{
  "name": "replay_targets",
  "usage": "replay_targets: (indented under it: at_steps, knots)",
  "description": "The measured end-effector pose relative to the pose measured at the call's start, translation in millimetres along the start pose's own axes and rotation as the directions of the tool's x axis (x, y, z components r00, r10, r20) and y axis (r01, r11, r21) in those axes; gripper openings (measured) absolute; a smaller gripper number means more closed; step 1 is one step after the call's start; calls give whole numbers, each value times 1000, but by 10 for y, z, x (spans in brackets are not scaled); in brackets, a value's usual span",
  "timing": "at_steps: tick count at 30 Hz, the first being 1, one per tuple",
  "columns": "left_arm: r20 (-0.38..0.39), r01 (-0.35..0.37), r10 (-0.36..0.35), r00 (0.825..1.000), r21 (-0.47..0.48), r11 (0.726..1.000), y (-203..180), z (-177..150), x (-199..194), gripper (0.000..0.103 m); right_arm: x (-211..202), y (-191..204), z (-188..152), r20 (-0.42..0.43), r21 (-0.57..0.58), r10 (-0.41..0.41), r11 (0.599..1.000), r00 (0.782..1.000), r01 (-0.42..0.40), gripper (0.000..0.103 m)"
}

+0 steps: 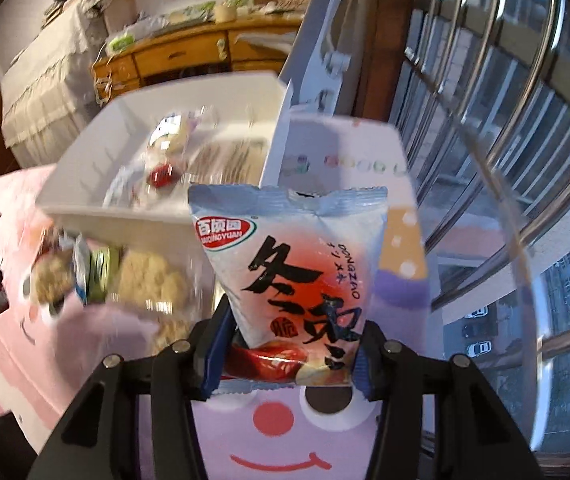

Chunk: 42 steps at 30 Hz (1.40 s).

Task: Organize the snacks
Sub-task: 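Carry the LIPO pack and candy bag into the white tray and open both grippers, then withdraw both tools from the tray back over the remaining snacks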

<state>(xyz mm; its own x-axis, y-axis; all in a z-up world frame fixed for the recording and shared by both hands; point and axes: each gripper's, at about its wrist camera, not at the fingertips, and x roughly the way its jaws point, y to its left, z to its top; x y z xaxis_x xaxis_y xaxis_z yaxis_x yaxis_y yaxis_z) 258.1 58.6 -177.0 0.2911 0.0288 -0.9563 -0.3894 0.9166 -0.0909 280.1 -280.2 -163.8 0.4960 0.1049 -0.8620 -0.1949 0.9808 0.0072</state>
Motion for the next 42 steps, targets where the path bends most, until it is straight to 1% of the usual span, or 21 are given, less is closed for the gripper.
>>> replay_targets:
  at_steps: [5, 7, 11, 14, 17, 20, 22, 24, 25, 26, 29, 34, 39, 42]
  knots:
    - [48, 22, -28, 998, 110, 994, -132, 357, -196, 48, -110, 62, 313, 67, 18, -34, 999, 997, 33, 51]
    - [61, 34, -43, 997, 143, 989, -201, 484, -252, 48, -142, 100, 432, 85, 34, -31, 999, 996, 28, 51]
    - [85, 57, -75, 994, 202, 978, -380, 747, -348, 49, -179, 177, 684, 104, 103, 27, 994, 994, -37, 51]
    - [105, 67, -93, 990, 227, 972, -510, 912, -405, 49, -192, 276, 811, 122, 128, 52, 990, 991, -67, 51]
    - [109, 87, -117, 987, 250, 964, -645, 1055, -446, 49, -225, 366, 939, 146, 149, 85, 983, 986, -106, 51]
    - [118, 108, -145, 982, 275, 955, -782, 1148, -488, 49, -255, 420, 1025, 157, 168, 114, 976, 981, -140, 52]
    - [121, 116, -156, 980, 284, 952, -841, 1169, -505, 53, -281, 462, 1055, 167, 176, 129, 972, 977, -158, 52]
    - [117, 121, -160, 980, 286, 951, -887, 1173, -504, 71, -291, 493, 1070, 169, 182, 134, 970, 977, -164, 55]
    - [114, 128, -166, 980, 286, 950, -898, 1166, -505, 73, -298, 504, 1069, 166, 185, 130, 969, 978, -161, 57]
    - [107, 137, -174, 979, 288, 948, -901, 1159, -500, 74, -301, 504, 1064, 165, 191, 126, 969, 978, -157, 60]
    - [91, 142, -176, 980, 292, 946, -876, 1140, -498, 74, -341, 484, 1003, 170, 213, 123, 964, 978, -158, 63]
    - [85, 143, -174, 981, 288, 947, -748, 1078, -514, 74, -380, 406, 894, 153, 272, 115, 950, 981, -154, 64]
    - [54, 154, -175, 983, 277, 948, -527, 904, -479, 74, -420, 327, 645, 118, 346, 109, 927, 987, -144, 64]
    - [31, 165, -180, 983, 272, 948, -381, 765, -478, 74, -459, 314, 438, 92, 385, 108, 913, 990, -135, 64]
